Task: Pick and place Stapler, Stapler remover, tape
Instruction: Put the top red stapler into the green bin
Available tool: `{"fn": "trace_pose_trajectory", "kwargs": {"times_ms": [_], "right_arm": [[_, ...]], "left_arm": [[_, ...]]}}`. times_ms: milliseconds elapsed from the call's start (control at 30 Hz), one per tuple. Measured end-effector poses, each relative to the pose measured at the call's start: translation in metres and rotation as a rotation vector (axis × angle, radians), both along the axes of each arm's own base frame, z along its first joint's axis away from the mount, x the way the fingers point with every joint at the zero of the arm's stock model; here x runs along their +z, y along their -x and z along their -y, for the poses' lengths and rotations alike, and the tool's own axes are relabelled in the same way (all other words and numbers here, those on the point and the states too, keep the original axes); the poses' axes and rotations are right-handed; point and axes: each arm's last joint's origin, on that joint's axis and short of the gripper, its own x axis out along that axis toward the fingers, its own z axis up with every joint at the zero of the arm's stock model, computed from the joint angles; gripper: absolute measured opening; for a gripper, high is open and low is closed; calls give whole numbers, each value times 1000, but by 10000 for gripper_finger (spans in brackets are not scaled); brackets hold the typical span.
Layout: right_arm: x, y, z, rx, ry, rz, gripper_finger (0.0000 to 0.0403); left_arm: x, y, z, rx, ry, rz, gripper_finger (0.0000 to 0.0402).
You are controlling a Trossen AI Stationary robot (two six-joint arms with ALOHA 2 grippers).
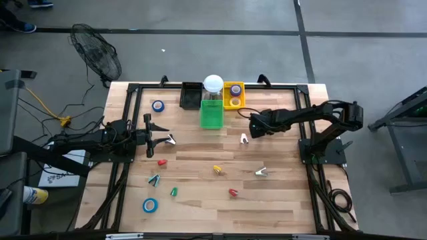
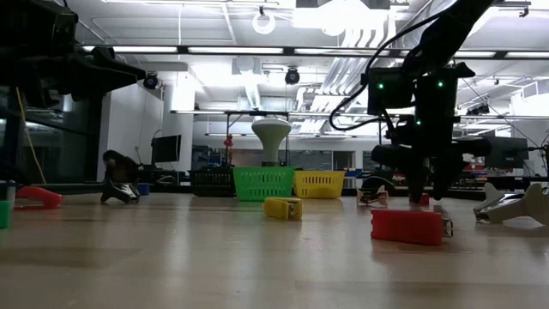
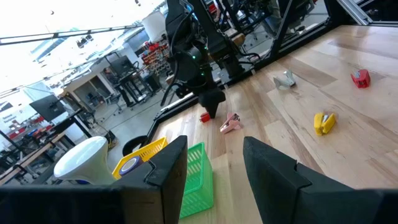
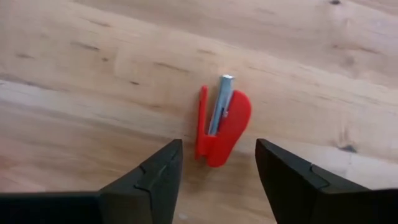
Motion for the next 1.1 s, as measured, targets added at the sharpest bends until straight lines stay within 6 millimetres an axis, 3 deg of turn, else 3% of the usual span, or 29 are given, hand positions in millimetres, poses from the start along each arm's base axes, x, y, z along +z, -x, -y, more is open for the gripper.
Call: {"fn": "trace_pose_trajectory", "kwargs": {"times_ms": [767,1100], "right_arm": [[-8,-7,4,-30,24,30,178],[-8,-7,4,-7,15,20,100]], "left_arm": [[0,0,0,0,0,0,154],[0,0,0,0,0,0,154]]}}
